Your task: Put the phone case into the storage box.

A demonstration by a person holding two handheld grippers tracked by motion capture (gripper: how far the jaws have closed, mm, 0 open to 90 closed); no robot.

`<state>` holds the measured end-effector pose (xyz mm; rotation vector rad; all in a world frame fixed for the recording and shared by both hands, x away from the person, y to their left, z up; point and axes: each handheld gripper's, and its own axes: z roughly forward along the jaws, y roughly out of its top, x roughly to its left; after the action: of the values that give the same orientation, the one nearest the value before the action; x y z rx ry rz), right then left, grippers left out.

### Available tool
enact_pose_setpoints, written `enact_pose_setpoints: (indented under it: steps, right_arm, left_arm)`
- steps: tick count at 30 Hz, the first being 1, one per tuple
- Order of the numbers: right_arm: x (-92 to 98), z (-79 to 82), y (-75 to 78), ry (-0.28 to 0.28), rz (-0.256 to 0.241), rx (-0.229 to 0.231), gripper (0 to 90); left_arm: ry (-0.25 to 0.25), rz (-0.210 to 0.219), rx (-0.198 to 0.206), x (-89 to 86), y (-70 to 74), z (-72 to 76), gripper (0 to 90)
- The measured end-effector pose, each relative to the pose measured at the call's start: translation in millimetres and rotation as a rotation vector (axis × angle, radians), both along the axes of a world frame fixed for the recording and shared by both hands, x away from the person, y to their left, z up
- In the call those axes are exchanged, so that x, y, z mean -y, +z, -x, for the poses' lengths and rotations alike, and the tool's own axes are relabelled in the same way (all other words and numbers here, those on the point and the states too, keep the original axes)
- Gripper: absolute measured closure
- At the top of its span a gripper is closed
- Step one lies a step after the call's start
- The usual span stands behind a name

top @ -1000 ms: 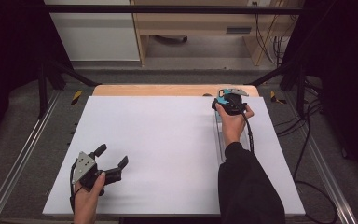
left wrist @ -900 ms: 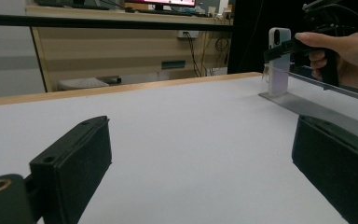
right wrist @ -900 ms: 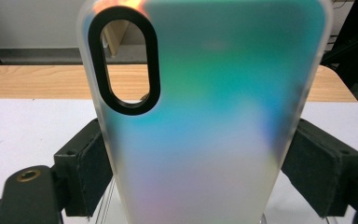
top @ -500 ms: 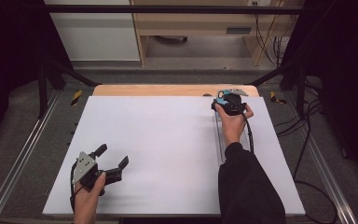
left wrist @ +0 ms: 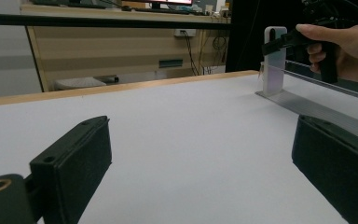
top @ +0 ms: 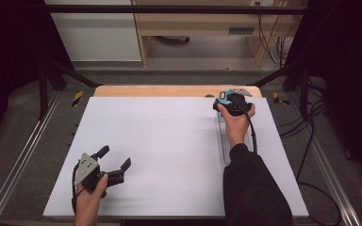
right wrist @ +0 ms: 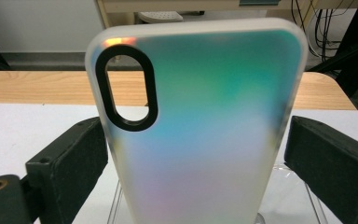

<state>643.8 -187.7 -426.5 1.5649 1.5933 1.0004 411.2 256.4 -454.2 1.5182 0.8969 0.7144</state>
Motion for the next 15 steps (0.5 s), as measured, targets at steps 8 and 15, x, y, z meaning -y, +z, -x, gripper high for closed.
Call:
enact_pose_setpoints:
  steps: [8, 15]
  right_arm:
    - [-1.6, 0.1, -0.2, 0.012, -0.009, 0.008, 6.0]
    - [-0.8, 3.0, 5.8, 0.016, -0.018, 0.030, 6.0]
  left_arm:
    - [0.006, 0.004, -0.001, -1.6, 0.1, 0.1, 4.3]
    - [0.015, 0.000, -0.002, -2.8, -0.5, -0.6, 4.3]
